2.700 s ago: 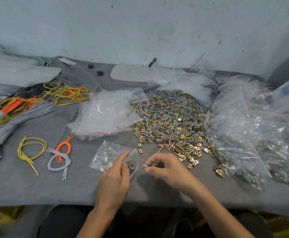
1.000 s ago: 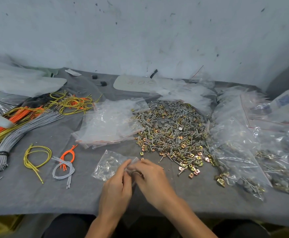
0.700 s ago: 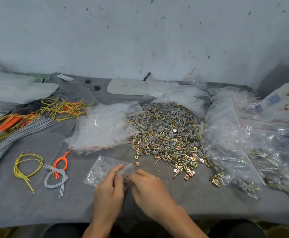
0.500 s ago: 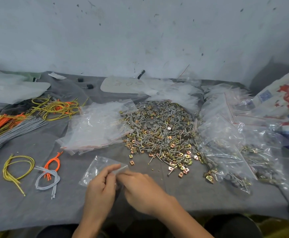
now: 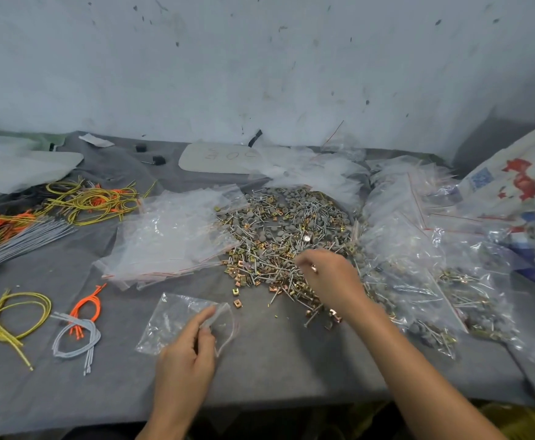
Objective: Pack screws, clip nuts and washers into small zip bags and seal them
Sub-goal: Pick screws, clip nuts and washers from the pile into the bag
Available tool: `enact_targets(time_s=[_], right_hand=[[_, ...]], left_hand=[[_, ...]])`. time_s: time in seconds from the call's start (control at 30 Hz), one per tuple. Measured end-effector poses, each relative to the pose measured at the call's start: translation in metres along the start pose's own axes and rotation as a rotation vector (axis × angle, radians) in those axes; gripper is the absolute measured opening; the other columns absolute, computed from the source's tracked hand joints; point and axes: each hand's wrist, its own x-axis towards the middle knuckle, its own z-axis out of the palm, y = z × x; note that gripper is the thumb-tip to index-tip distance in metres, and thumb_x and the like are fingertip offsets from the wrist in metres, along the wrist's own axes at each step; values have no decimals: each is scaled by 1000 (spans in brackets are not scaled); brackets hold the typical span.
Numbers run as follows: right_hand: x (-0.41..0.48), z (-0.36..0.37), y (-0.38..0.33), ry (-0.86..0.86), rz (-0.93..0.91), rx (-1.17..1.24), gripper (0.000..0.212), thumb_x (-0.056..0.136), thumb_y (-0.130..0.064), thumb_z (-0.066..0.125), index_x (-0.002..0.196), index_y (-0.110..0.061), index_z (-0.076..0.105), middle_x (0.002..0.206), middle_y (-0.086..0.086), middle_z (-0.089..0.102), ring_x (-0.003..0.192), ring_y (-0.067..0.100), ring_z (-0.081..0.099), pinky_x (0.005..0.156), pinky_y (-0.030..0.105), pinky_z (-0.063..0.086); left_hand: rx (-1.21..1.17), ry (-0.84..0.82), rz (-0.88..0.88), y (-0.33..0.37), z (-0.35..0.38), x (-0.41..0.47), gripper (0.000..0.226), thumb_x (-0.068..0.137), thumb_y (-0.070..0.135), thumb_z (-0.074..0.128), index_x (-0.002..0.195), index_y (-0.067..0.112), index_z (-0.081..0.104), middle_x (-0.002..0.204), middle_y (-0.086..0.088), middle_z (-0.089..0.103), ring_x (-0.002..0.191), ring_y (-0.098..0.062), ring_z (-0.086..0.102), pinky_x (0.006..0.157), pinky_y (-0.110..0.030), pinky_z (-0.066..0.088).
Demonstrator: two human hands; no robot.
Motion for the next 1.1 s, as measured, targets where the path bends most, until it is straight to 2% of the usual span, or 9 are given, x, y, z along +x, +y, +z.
enact_targets(time_s=[0.13,0.27,0.37,0.5,0.7,0.8,0.87,0.97,1.1], right_hand=[[22,-2,27,-161,15,-199,16,100,-26,56,103,-37,67,110,-12,56,100,13,59,79,34,51],[33,6,27,-244,-17,-252,18,100,-27,58,112,-36,66,110,-7,52,97,15,58,82,42,56],[38,9,25,-249,-49,-251,11,100,-32,58,108,-35,66,108,-9,54,98,14,58,81,40,56],[36,7,27,-154,10,-199,6,99,-40,58,96,-37,62,104,-11,53,97,12,57,81,37,54],[13,-5,2,-15,36,49,9,97,-40,62,95,-33,67,99,-11,55,87,8,55,76,31,41],[-21,-2,-36,-176,-87,393,8,91,-27,72,85,-29,70,78,-18,64,71,-2,56,67,18,40],[-46,8,-58,-308,-171,454,4,90,-28,73,86,-28,72,75,-18,63,67,-1,54,64,13,39],[-67,30,-78,-306,-265,375,5,92,-32,70,93,-28,73,75,-11,56,71,4,52,66,20,41],[-74,54,-92,-152,-262,239,11,94,-35,63,100,-29,71,75,-18,54,77,2,51,73,31,44]], left_hand=[[-1,12,-13,-2,1,0,39,97,14,58,113,49,66,70,14,67,62,-7,61,60,-25,46],[-17,-6,-24,0,0,-3,37,97,14,57,116,44,67,67,12,66,60,-8,60,61,-30,48],[-11,-14,-29,0,-1,-3,35,97,13,56,119,39,68,66,13,65,60,-8,59,62,-36,50],[4,-19,-24,1,-1,-4,35,98,15,56,122,36,68,72,14,64,67,-6,57,65,-31,46],[3,-17,-20,1,0,-5,39,96,14,56,121,42,66,66,14,61,63,-7,57,61,-31,45],[9,-6,6,-1,0,-5,40,96,11,56,121,41,66,72,5,66,69,-17,62,65,-35,49],[25,-11,41,-1,0,-5,39,97,10,56,123,37,66,84,-2,72,76,-22,65,69,-37,51],[37,-2,69,-3,0,-5,40,98,10,56,126,37,63,92,2,74,80,-20,67,74,-34,51],[54,16,92,-5,0,-6,40,99,14,52,127,41,59,93,4,74,79,-19,66,71,-27,45]])
